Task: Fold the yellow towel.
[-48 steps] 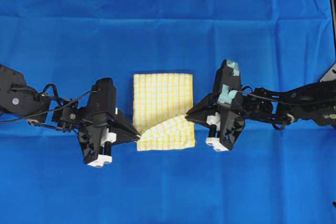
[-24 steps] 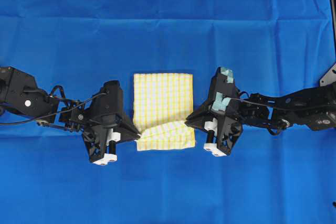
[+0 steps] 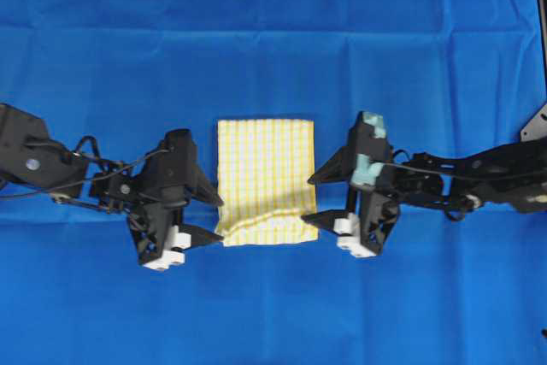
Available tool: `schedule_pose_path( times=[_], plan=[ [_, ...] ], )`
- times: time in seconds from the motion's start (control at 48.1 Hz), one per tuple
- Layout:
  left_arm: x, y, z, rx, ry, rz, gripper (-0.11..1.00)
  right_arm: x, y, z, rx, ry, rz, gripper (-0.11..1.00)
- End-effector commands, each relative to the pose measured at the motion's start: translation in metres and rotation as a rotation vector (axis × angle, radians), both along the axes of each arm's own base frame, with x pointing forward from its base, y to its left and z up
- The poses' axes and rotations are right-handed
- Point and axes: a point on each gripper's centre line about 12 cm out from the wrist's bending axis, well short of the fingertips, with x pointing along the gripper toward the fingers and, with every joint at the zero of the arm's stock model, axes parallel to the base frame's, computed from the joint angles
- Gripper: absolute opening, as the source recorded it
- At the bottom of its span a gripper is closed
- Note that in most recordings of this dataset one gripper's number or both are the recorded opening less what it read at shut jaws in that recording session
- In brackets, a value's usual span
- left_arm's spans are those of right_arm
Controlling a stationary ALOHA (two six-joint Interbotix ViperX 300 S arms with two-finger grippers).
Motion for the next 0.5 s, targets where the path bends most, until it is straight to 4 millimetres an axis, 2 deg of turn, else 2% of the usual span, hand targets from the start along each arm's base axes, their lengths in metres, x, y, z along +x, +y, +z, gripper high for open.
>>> schedule_pose_path(
  times=[0.0, 0.104, 0.229, 0.478],
  plan=[
    [-0.004, 0.0, 0.03, -0.01, -0.056, -0.009, 0.62, -0.004, 0.001, 0.023, -0.008, -0.067, 0.022, 0.74],
    [-0.014, 0.002, 0.047, -0.012, -0.084, -0.015, 0.62, -0.016, -0.002, 0.042, -0.039, -0.12, 0.045, 0.7],
    [-0.03, 0.004, 0.063, 0.002, -0.137, -0.039, 0.62, -0.031, -0.006, 0.06, -0.083, -0.174, 0.075, 0.7],
    [-0.077, 0.015, 0.09, 0.049, -0.27, -0.083, 0.61, -0.075, -0.017, 0.095, -0.161, -0.307, 0.121, 0.7]
  ],
)
